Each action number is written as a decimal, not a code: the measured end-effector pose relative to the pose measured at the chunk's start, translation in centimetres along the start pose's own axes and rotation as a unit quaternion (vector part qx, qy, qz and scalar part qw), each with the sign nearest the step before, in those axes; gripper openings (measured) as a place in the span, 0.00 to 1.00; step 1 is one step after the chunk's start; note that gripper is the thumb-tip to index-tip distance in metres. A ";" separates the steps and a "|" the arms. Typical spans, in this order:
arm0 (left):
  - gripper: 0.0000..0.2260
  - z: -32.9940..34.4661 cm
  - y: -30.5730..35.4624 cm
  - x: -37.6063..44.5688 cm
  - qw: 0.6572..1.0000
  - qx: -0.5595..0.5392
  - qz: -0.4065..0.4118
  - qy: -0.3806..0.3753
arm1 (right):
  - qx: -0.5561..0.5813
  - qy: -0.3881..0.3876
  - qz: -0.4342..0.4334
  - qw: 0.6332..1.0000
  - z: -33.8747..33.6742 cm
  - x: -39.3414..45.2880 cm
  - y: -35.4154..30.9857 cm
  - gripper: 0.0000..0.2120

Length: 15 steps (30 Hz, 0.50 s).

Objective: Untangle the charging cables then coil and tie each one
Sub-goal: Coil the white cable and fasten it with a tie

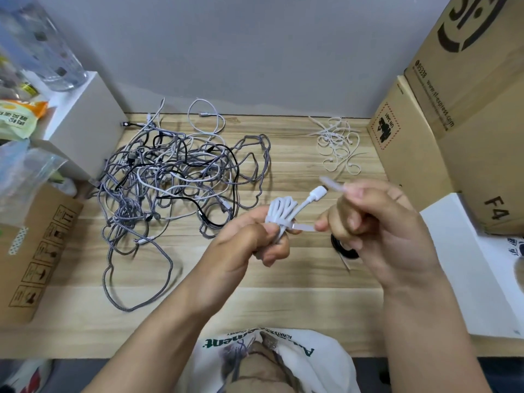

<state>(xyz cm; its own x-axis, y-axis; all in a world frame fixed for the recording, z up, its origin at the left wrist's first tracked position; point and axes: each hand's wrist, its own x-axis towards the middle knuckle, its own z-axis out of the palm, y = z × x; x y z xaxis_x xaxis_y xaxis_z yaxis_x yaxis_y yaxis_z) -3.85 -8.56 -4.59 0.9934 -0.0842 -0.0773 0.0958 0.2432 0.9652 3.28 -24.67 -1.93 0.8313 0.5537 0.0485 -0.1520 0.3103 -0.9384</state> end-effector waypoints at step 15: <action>0.11 -0.9 1.4 -1.5 0.994 0.076 -0.016 -0.071 | -0.168 -0.162 0.116 0.965 0.8 -0.1 -0.7 0.12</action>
<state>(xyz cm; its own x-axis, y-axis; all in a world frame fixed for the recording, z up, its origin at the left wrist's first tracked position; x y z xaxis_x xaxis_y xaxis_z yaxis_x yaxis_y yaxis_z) -5.18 -7.22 -3.33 0.9700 -0.2286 -0.0833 0.1062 0.0897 0.9903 2.86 -24.36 -1.01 0.5757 0.8084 -0.1228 -0.0872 -0.0887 -0.9922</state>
